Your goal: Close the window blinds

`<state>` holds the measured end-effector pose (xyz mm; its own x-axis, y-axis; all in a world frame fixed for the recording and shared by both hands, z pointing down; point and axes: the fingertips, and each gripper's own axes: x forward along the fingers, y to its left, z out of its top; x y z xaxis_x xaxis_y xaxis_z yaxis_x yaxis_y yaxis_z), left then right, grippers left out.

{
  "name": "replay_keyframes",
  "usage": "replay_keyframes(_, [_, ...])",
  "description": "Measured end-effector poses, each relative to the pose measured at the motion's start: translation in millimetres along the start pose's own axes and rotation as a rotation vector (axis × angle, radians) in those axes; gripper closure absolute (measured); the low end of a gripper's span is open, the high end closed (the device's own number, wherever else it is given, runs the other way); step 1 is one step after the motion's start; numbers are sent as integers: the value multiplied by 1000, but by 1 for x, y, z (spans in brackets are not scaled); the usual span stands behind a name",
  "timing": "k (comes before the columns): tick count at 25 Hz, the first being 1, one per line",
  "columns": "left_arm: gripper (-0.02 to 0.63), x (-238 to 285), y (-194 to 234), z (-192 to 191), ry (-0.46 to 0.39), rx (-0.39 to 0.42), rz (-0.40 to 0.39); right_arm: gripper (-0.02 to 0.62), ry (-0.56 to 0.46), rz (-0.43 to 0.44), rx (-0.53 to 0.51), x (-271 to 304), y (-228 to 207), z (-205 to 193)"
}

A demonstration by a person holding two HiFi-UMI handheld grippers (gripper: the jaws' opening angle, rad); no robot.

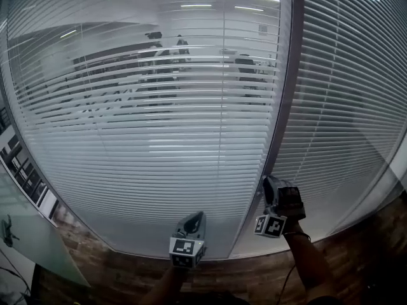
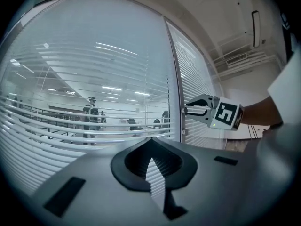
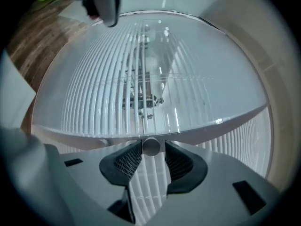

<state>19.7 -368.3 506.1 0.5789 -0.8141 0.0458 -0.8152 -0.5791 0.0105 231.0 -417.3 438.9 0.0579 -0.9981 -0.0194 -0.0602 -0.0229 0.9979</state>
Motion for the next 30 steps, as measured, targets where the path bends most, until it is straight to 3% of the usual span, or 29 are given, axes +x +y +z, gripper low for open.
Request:
replay_keyframes(3, [606, -8, 6, 4, 13, -24, 25, 459, -19, 32, 315, -13, -5, 7])
replay_keyframes(8, [606, -14, 10, 0, 19, -36, 43, 459, -24, 126, 965, -12, -8, -4])
replay_keyframes(13, [606, -16, 4, 1, 22, -18, 23, 459, -13, 88, 1341, -1, -12, -23])
replay_keyframes(18, [606, -18, 9, 2, 24, -14, 37, 459, -35, 87, 1485, 6, -14, -22])
replay_keyframes(30, [606, -26, 18, -5, 48, -24, 75, 472, -36, 74, 1550, 9, -11, -24])
